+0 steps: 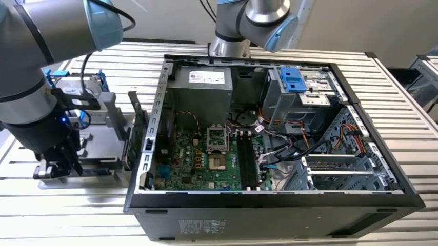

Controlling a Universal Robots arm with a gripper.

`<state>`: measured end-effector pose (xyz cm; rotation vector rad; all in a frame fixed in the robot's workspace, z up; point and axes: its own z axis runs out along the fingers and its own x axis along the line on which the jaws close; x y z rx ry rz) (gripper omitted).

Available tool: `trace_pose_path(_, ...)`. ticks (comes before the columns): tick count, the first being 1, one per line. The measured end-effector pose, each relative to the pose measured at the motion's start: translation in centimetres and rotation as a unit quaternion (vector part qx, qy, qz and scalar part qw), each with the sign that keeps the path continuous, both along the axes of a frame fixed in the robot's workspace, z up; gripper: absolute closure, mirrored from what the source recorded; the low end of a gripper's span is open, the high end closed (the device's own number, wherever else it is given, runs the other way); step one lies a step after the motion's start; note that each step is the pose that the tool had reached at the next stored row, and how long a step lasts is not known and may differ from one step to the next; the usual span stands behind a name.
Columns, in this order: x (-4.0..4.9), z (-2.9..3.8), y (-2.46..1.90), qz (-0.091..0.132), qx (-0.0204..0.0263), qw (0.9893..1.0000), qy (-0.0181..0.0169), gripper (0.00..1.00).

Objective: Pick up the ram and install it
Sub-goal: 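Pick up the ram and move it above insertion slot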

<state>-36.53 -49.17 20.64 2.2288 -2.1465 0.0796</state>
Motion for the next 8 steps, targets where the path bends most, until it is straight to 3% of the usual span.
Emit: trace_pose_path(8, -0.09, 0.11, 0.0, 0.0, 0.0, 1.0, 0.0001, 1.0)
